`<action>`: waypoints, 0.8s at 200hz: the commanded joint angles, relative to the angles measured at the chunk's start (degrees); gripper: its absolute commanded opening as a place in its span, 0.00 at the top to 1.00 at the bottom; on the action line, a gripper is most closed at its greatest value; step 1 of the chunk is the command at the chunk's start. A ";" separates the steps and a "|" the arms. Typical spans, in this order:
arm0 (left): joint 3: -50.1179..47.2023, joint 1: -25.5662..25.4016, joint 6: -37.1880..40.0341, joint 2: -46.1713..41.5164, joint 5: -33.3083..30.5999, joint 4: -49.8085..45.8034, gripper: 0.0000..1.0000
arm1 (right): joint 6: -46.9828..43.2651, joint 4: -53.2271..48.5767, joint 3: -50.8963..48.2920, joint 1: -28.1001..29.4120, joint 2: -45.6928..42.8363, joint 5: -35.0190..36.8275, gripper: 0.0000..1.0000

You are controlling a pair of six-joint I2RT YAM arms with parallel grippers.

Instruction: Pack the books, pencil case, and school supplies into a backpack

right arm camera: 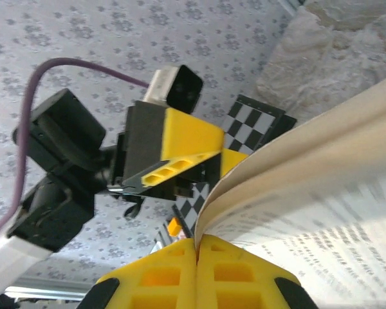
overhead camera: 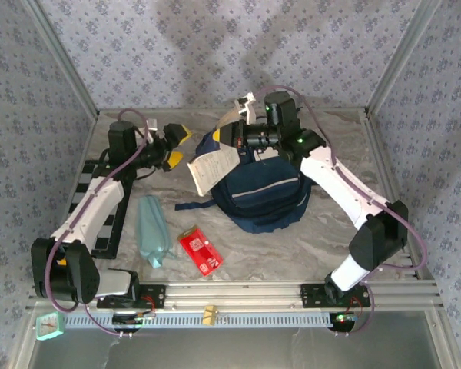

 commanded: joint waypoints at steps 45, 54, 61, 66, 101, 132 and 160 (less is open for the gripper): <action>-4.47 -2.72 -12.20 -0.98 -5.57 10.02 0.00 | 1.47 5.69 -0.68 -2.14 -1.48 -4.20 1.00; -4.87 -3.41 -13.43 -0.69 -5.66 11.75 0.00 | 1.11 4.80 -0.82 -3.12 -1.40 -4.39 1.00; -5.14 -4.19 -14.64 -0.14 -5.66 13.39 0.00 | 1.10 5.15 -1.21 -3.52 -1.44 -5.42 1.00; -5.34 -4.59 -15.46 0.38 -5.66 14.75 0.00 | 1.14 5.55 -1.51 -3.70 -1.49 -5.88 1.00; -6.47 -6.67 -21.07 4.46 -6.26 22.32 0.00 | 0.83 6.70 -2.28 -4.33 -1.34 -8.12 1.00; -6.26 -8.83 -23.37 5.94 -6.62 26.09 0.00 | -0.57 9.25 -6.92 -5.04 -1.95 -8.58 1.00; -5.72 -10.63 -23.17 7.88 -6.58 25.06 0.00 | 2.50 16.54 -14.45 -6.77 -1.62 -11.54 1.00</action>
